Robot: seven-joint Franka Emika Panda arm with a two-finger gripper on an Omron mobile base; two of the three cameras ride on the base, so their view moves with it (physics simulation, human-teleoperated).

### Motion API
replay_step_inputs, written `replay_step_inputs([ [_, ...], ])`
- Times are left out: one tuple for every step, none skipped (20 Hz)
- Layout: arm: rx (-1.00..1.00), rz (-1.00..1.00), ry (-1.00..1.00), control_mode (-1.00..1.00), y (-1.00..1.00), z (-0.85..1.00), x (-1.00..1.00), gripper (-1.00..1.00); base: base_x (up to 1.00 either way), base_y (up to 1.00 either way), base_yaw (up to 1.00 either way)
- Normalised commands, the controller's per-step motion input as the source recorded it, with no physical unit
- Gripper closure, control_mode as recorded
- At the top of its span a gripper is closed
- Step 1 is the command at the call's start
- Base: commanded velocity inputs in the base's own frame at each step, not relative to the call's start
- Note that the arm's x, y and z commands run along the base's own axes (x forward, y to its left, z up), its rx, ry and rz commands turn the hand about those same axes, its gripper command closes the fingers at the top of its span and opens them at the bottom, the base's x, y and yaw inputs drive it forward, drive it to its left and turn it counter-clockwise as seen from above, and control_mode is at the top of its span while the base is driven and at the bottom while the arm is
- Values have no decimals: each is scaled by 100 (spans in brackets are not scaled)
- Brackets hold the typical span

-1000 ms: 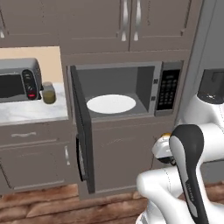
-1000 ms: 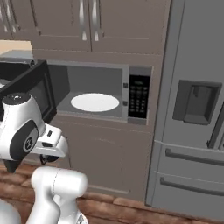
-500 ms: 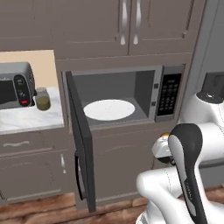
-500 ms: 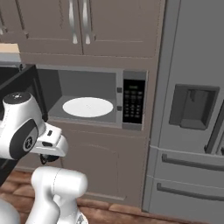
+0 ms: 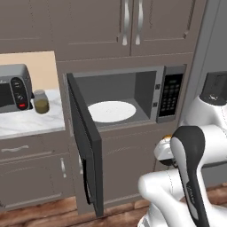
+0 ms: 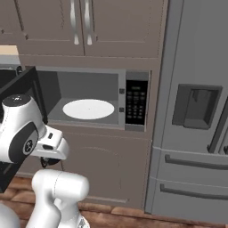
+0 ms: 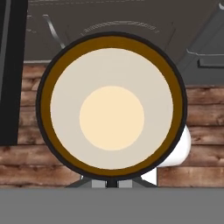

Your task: Pick the mug from the counter and place it inside the microwave. Then close the microwave.

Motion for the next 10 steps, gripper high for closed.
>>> replay_step_inputs([
  [0,0,0,100,0,0,0,100,4,16,-3],
  [0,0,0,100,0,0,0,100,0,9,0],
  [0,0,0,100,0,0,0,100,0,0,0],
  [0,0,0,100,0,0,0,100,0,0,0],
  [0,0,0,100,0,0,0,100,0,0,0],
  [0,0,0,100,0,0,0,100,0,0,0],
  [0,0,0,100,0,0,0,100,0,0,0],
  [0,0,0,100,0,0,0,100,0,0,0],
  [0,0,0,100,0,0,0,100,0,0,0],
  [0,0,0,100,0,0,0,100,0,0,0],
])
